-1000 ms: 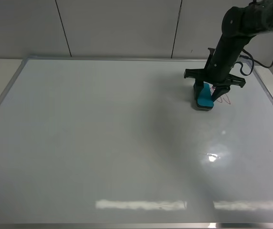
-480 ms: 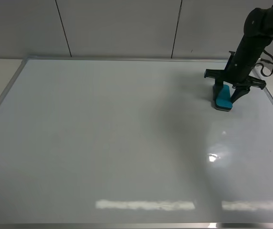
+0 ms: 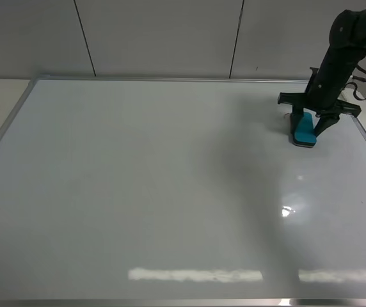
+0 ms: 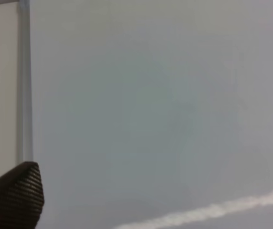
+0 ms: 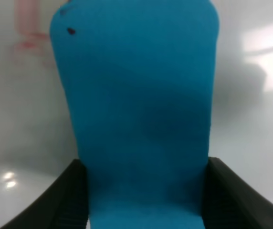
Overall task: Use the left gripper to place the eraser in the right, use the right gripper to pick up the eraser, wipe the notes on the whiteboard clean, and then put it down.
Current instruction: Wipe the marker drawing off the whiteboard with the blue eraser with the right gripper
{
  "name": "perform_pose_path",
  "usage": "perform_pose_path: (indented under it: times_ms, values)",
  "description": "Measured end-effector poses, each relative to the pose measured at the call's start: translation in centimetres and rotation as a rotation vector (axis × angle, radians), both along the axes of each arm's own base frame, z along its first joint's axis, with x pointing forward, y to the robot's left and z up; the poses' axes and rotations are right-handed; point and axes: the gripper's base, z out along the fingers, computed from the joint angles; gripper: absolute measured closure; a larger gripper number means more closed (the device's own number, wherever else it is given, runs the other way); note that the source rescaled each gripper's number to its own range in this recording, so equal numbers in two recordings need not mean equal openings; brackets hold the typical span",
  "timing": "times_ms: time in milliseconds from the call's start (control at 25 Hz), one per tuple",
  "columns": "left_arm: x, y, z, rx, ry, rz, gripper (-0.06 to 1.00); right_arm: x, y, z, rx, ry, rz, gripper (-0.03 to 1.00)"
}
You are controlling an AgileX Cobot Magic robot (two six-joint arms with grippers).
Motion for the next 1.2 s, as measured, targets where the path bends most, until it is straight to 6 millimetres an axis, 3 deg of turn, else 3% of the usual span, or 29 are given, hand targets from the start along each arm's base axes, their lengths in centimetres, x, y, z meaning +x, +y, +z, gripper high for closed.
perform_pose_path:
  times_ms: [240,440,600,960,1200]
  values:
    - [0.0,0.0,0.0,0.000,0.000,0.000,-0.05,1.9,6.0,-0.1,0.014,-0.026,0.136,0.92]
    - [0.0,0.0,0.0,0.000,0.000,0.000,-0.05,3.1,6.5,0.1,0.024,0.003,0.146,0.92]
    - [0.0,0.0,0.0,-0.003,0.001,0.007,-0.05,3.6,4.7,0.1,0.061,0.006,0.089,0.92]
    - [0.0,0.2,0.0,-0.012,0.004,0.031,-0.05,4.0,-4.4,0.1,-0.010,0.017,-0.062,0.92]
    - [0.0,0.2,0.0,-0.012,0.004,0.031,-0.05,3.9,-5.0,0.2,-0.065,0.017,-0.026,0.92]
